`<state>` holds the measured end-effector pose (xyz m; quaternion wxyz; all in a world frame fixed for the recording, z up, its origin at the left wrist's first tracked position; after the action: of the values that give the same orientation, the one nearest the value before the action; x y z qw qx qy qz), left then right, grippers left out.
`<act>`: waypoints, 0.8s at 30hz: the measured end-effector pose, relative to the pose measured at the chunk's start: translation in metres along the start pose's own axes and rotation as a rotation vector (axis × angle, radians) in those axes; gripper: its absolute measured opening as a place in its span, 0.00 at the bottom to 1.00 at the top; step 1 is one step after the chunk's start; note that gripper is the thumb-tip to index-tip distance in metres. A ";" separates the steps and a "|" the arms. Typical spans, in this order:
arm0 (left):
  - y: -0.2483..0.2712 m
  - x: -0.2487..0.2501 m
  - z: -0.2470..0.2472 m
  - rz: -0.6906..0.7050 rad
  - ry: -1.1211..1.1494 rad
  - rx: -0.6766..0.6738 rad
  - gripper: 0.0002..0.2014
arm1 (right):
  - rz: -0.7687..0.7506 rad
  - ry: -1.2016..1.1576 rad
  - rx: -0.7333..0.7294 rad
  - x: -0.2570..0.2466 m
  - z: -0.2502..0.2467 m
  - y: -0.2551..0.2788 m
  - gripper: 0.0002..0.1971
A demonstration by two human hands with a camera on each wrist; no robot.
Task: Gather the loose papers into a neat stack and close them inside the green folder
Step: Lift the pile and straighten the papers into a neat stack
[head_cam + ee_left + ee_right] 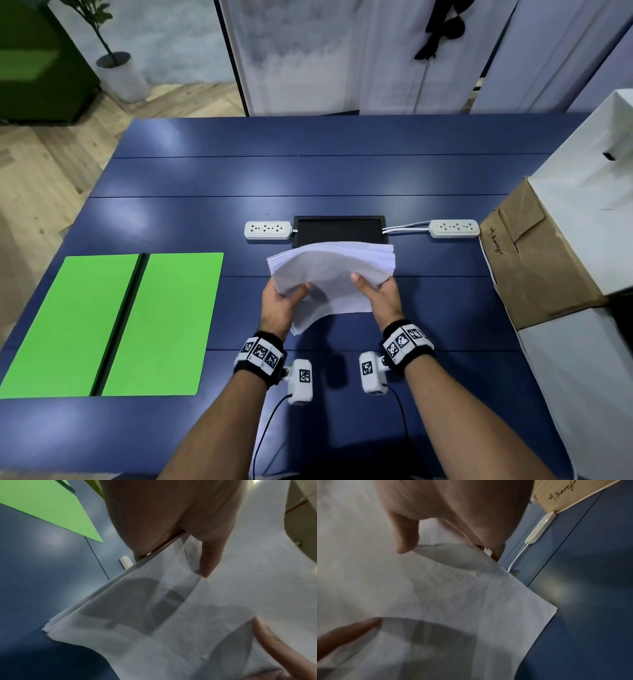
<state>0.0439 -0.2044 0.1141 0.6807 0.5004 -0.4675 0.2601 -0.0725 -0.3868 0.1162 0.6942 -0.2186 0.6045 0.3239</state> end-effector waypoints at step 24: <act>-0.003 -0.033 -0.005 -0.124 -0.010 -0.081 0.19 | 0.175 0.109 -0.057 0.063 -0.027 0.006 0.23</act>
<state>0.0348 -0.1973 0.0830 0.7128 0.5019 -0.4490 0.1958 -0.0921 -0.3893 0.0502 0.6227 -0.2021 0.6488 0.3880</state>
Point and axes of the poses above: each hand's wrist, its own y-axis away from the middle knuckle, its own z-axis out of the palm, x = y × z, the point moved 2 cm from there along -y, towards the middle knuckle, and after that the axes turned 10 degrees about -z, right-handed, at the moved point
